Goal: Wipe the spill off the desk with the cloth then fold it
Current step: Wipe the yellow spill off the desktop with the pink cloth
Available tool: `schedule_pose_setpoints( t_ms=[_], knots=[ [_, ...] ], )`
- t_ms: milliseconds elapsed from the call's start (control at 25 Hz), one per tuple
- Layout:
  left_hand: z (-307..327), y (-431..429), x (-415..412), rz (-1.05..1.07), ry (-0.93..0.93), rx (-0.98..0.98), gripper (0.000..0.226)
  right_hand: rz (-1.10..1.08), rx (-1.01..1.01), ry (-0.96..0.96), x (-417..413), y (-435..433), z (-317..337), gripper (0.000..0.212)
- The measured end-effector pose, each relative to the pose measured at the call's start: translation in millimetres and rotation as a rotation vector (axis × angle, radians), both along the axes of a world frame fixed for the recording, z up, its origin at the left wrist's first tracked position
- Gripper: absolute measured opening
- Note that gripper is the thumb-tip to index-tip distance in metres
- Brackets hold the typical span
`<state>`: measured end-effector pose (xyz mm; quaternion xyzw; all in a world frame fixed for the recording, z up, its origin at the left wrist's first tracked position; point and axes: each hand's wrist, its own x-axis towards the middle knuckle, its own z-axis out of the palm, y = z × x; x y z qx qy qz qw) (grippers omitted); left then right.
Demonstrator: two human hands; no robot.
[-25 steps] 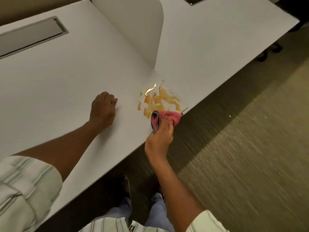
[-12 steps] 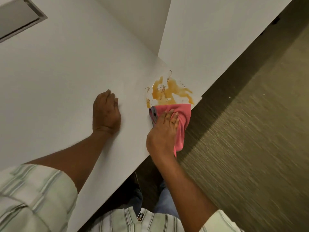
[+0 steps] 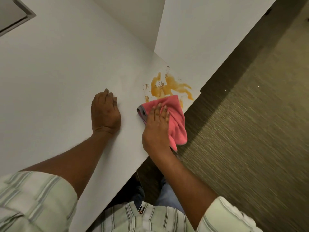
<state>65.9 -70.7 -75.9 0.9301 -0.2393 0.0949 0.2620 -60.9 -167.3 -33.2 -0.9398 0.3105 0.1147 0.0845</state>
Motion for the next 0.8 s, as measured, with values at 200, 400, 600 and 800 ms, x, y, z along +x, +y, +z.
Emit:
schedule_pose_setpoints(
  t_ms=[200, 400, 600, 800],
  knots=[
    [0, 0, 0, 0.002, 0.011, -0.012, 0.038, 0.018, 0.124, 0.092, 4, -4, 0, 0.067],
    [-1, 2, -1, 0.024, 0.011, -0.019, 0.037, 0.043, -0.061, -0.049, -11, 6, -5, 0.062],
    [-1, 1, 0, 0.026, 0.012, -0.033, 0.037, 0.122, -0.054, -0.050, -13, -11, -2, 0.078],
    [-2, 1, 2, 0.029, -0.005, -0.017, 0.034, 0.168, -0.172, -0.175, -20, -21, -12, 0.056]
  ],
)
